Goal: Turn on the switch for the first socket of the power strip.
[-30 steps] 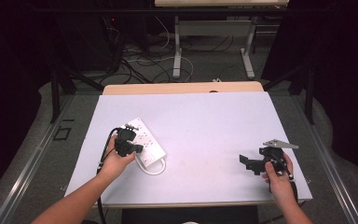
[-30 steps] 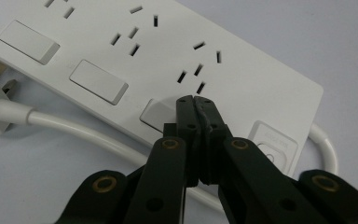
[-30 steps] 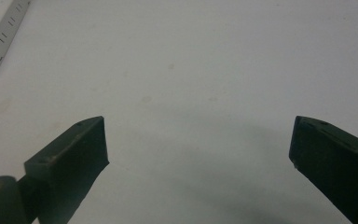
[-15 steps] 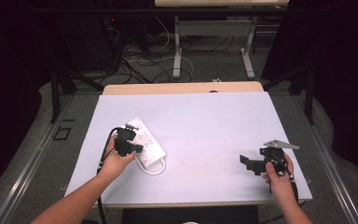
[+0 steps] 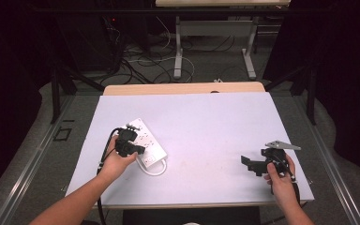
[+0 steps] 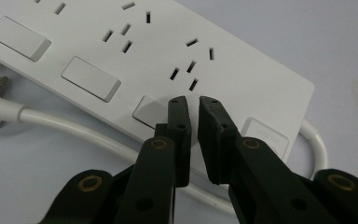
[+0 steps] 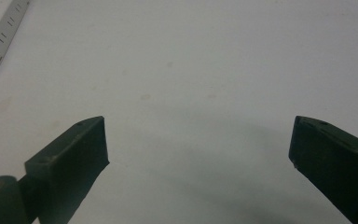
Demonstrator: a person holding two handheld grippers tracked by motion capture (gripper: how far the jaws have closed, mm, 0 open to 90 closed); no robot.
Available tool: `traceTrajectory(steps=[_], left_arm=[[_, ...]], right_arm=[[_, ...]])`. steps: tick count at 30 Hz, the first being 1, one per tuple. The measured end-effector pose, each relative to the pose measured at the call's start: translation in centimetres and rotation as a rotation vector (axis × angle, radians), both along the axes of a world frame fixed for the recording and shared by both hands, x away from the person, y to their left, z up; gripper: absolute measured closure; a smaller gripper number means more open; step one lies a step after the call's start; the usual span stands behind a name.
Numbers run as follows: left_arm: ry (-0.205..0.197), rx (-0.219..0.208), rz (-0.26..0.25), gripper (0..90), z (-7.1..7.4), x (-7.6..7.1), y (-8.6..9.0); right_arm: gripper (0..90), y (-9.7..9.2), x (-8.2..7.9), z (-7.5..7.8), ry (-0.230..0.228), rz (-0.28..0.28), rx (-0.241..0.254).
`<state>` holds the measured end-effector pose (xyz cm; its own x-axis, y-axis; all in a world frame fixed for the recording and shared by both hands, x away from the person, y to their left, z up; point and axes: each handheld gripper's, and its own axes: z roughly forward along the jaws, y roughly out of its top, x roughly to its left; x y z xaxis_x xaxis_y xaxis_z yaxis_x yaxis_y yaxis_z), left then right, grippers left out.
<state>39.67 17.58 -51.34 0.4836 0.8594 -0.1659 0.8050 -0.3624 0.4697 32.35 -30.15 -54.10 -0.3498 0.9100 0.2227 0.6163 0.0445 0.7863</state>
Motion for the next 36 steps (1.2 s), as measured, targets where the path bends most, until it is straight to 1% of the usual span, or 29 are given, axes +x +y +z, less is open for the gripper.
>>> traceTrajectory(steps=[4,5,6,7,8,9,11,12,15,17,18,19,20,23,25,27,29,31,32,33,35,36], left_arm=[[0.010,0.000,-0.003,78.4,0.1,0.0,-0.1],[0.014,-0.006,0.003,77.1,0.1,0.0,-0.2],[0.010,-0.004,-0.011,75.6,0.2,0.1,-0.2],[0.012,-0.001,-0.012,74.5,0.3,0.1,-0.2],[0.013,-0.007,-0.005,73.1,0.3,0.0,-0.3],[0.011,0.000,-0.009,70.5,0.4,0.1,-0.3],[0.018,-0.005,-0.004,69.7,0.5,0.0,-0.4],[0.017,0.002,-0.015,68.6,0.6,0.1,-0.3],[0.017,0.004,-0.013,67.1,0.6,0.1,-0.3],[0.018,-0.004,-0.009,65.3,0.7,0.0,-0.3],[0.017,-0.001,-0.016,64.3,0.7,0.0,-0.3],[0.021,-0.009,-0.007,63.2,0.8,-0.1,-0.3],[0.014,-0.001,-0.015,61.7,0.9,-0.1,-0.3],[0.002,0.003,-0.018,55.9,1.1,-0.1,-0.3],[-0.015,0.007,-0.022,51.8,1.2,-0.2,-0.2],[-0.026,0.006,-0.022,49.1,1.3,-0.2,-0.1],[-0.034,0.016,-0.023,45.3,1.4,-0.2,0.0],[-0.049,0.015,-0.010,41.8,1.4,-0.3,0.1],[-0.053,0.025,-0.021,40.0,1.5,-0.2,0.2],[-0.059,0.027,-0.015,38.1,1.5,-0.3,0.3],[-0.068,0.025,-0.011,36.7,1.6,-0.3,0.4],[-0.078,0.018,-0.022,35.7,1.6,-0.2,0.6]], right_arm=[[4.0,0.0,0.0,0.0,0.001,-0.002,0.001],[4.1,0.0,0.0,0.0,0.001,-0.002,0.000],[4.1,0.0,0.0,0.0,0.004,-0.004,0.003],[4.1,0.0,0.0,0.0,0.004,-0.003,0.004],[4.1,0.0,0.0,0.0,0.004,-0.004,0.004],[4.1,0.0,0.0,0.0,0.002,0.000,0.005],[4.1,0.0,0.0,0.0,0.004,-0.001,0.006],[4.1,0.0,0.0,-0.1,0.004,-0.001,0.007],[4.2,0.0,0.0,0.0,0.003,0.001,0.007],[4.2,0.0,0.0,0.0,0.006,-0.001,0.012],[4.2,0.0,0.0,-0.1,0.007,-0.002,0.013],[4.2,0.0,0.0,-0.1,0.008,-0.002,0.013],[4.3,0.0,0.0,-0.1,0.008,-0.002,0.012],[4.3,0.0,0.0,-0.1,0.009,-0.002,0.013],[4.3,0.0,0.0,-0.1,0.009,0.000,0.013],[4.3,0.0,0.0,-0.1,0.008,0.000,0.013],[4.3,0.1,0.0,-0.1,0.010,-0.003,0.009],[4.3,0.1,0.0,-0.1,0.012,-0.003,0.010],[4.3,0.0,0.1,-0.1,0.009,0.000,0.007],[4.3,0.0,0.1,-0.1,0.009,0.000,0.005],[4.3,0.0,0.1,-0.1,0.009,0.001,0.005],[4.3,0.0,0.1,-0.1,0.009,0.001,0.005]])
